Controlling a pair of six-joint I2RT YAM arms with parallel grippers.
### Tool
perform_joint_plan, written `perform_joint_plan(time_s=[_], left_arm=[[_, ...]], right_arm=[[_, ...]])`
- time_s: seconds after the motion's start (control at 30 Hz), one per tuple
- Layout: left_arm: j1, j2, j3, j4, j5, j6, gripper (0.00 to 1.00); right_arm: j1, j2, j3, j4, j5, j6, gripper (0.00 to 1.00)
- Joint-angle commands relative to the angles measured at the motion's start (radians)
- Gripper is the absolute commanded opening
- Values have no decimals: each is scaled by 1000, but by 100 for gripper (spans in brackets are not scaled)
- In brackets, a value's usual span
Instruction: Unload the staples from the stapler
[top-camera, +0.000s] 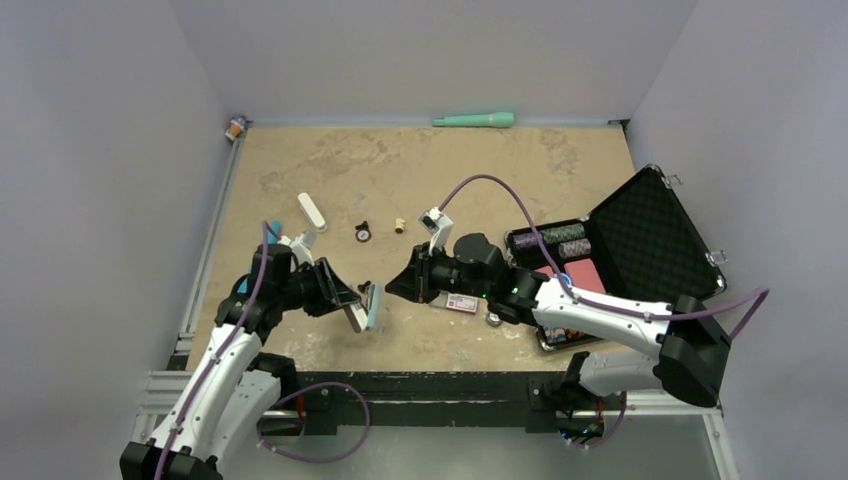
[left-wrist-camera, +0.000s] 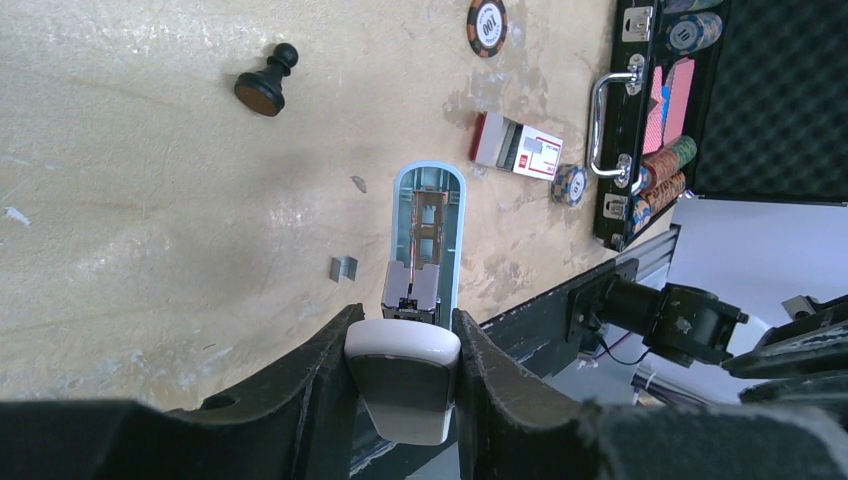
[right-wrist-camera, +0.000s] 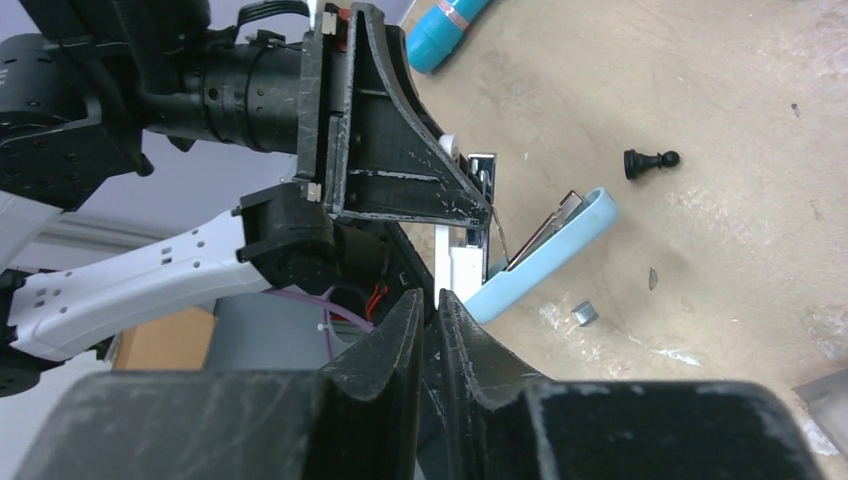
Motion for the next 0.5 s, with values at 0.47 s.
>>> perform_joint_plan(time_s=[0.47], left_arm=[[-34,115,55,88,86,9,0]], right_arm=[[4,210,137,-9,68,8,0]])
